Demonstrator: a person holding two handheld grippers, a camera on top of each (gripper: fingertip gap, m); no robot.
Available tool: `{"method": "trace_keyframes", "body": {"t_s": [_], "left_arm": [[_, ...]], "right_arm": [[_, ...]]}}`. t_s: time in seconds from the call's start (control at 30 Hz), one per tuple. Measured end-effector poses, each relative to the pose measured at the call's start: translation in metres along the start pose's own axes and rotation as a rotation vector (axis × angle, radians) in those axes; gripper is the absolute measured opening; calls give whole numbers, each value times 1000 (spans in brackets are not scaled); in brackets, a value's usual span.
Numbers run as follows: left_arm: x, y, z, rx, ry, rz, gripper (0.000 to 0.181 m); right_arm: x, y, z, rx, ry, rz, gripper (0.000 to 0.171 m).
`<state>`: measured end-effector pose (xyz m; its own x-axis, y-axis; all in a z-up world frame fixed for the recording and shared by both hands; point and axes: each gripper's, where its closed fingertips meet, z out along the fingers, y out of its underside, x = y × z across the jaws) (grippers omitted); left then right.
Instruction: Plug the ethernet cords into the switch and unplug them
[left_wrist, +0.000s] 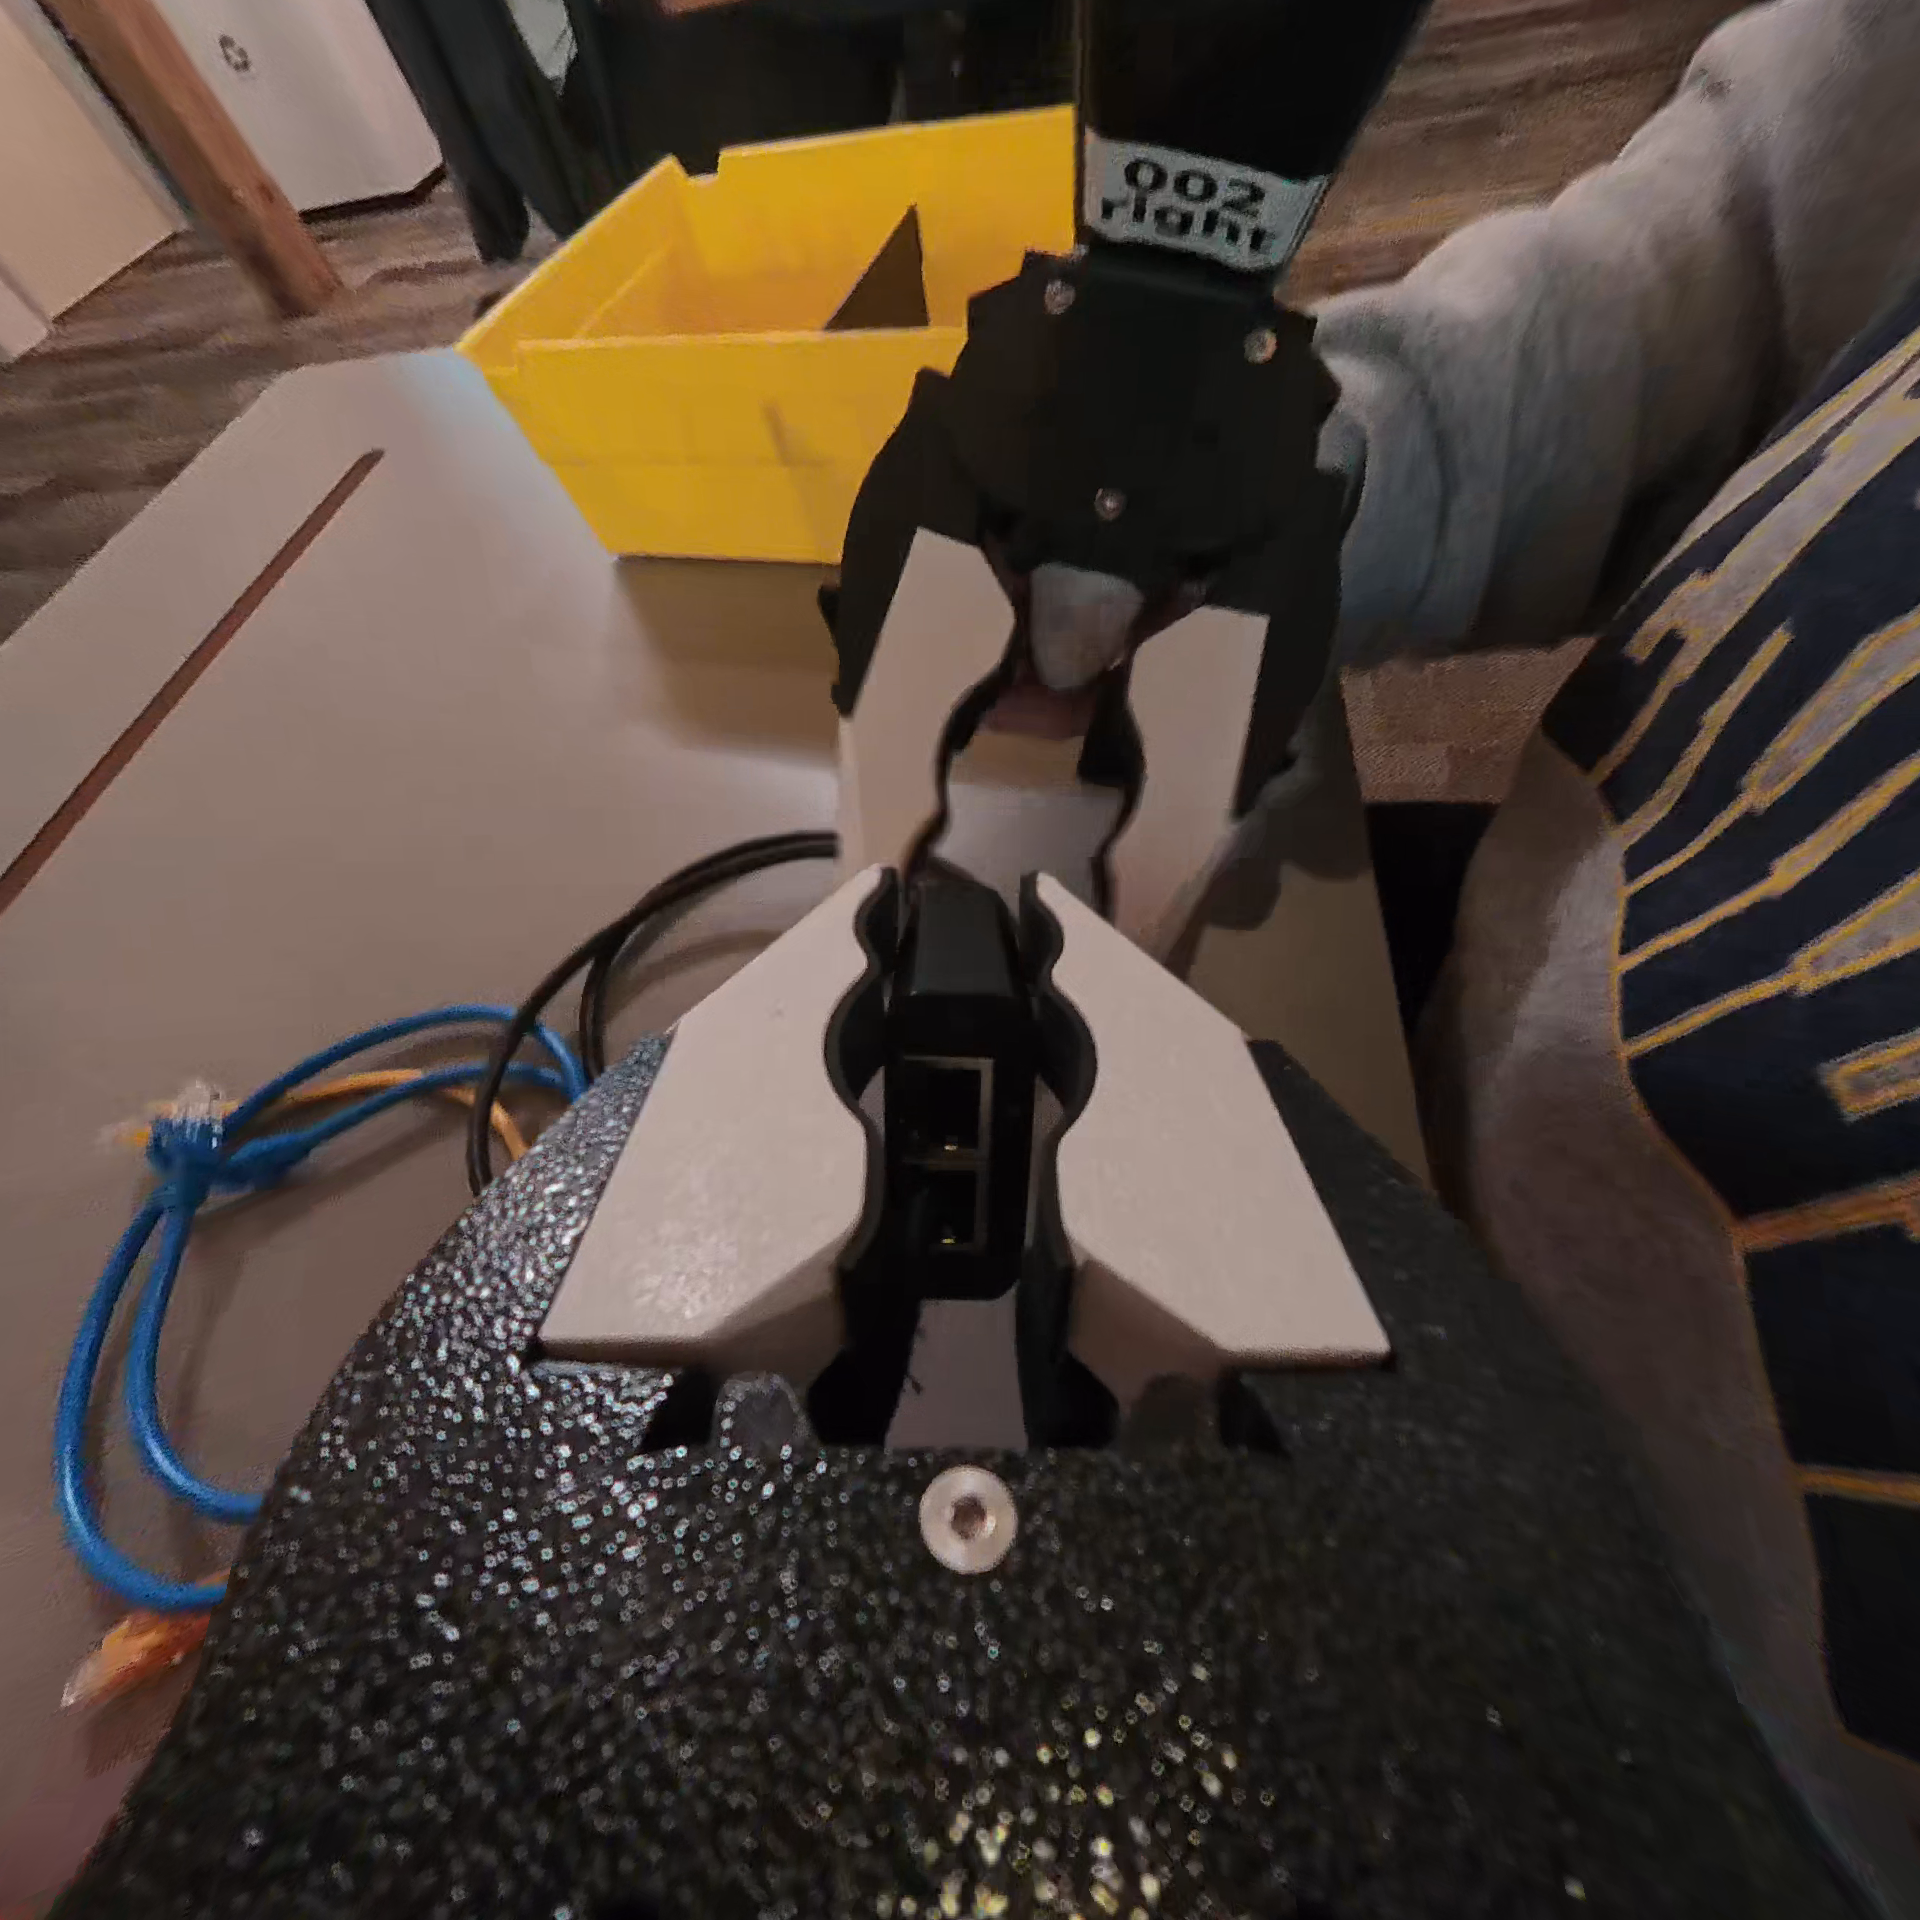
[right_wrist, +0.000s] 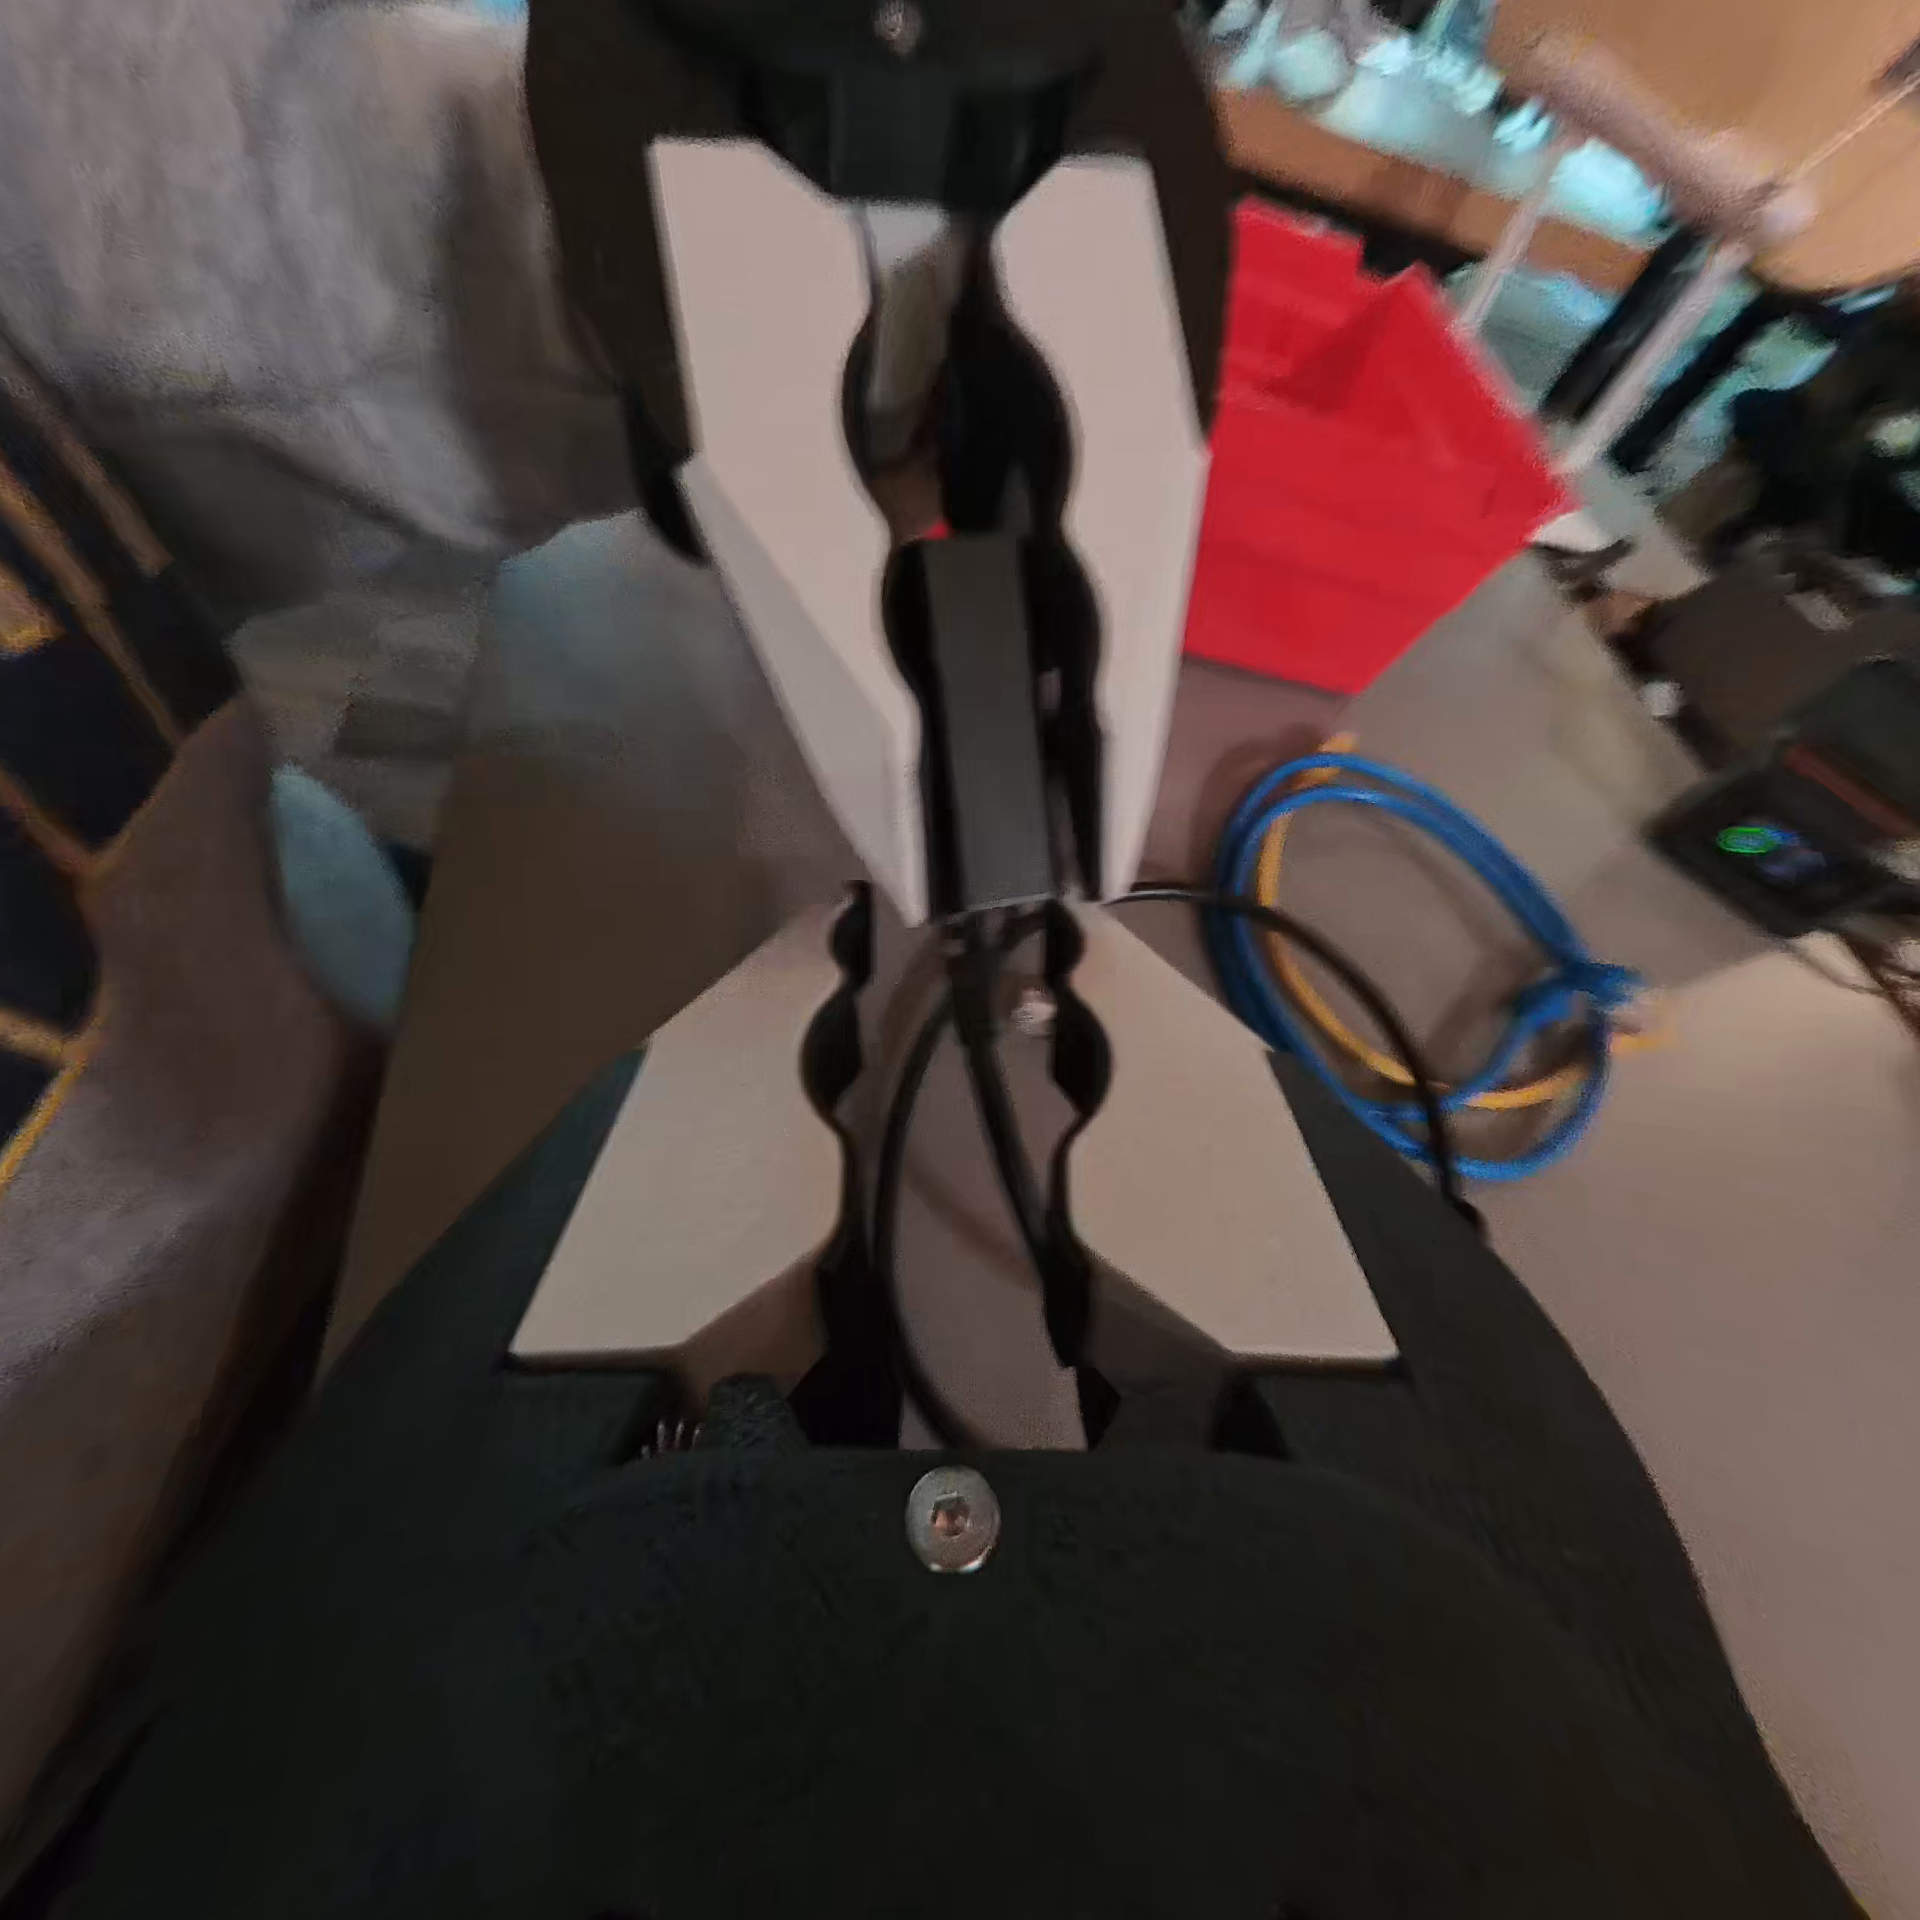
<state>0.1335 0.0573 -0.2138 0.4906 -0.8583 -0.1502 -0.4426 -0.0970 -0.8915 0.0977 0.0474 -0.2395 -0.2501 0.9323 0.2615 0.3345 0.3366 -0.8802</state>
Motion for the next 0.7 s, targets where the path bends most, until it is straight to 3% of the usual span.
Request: {"method": "trace_keyframes", "body": {"t_s": [0.1,0.13,0.2,0.23,0.3,0.43,0.47,0.53,0.57,0.63,0.7], "left_arm": [[-5,-24,-10,109,-26,-26,23],[-9,-30,-16,164,-42,-54,31],[-22,-36,-27,267,-102,-150,71],[-26,-34,-30,304,-103,-204,79],[-22,-39,-33,412,-42,-283,68],[-13,-60,-42,648,56,-316,21],[-12,-63,-42,669,61,-320,21],[-11,-65,-39,639,54,-293,20],[-13,-62,-36,580,38,-275,20],[-21,-52,-31,410,-16,-238,20],[-27,-36,-30,170,-40,-192,21]], "right_arm": [[9,-17,-10,106,24,26,20],[11,-22,-14,146,16,57,19],[16,-36,-24,268,-6,142,19],[18,-45,-30,345,-25,187,18],[22,-61,-42,474,-67,257,18],[20,-72,-49,549,-103,279,18],[20,-73,-51,559,-100,285,19],[22,-71,-56,555,-84,294,21],[26,-68,-60,545,-52,293,30],[35,-59,-71,492,43,268,43],[45,-50,-86,441,168,230,44]]}}
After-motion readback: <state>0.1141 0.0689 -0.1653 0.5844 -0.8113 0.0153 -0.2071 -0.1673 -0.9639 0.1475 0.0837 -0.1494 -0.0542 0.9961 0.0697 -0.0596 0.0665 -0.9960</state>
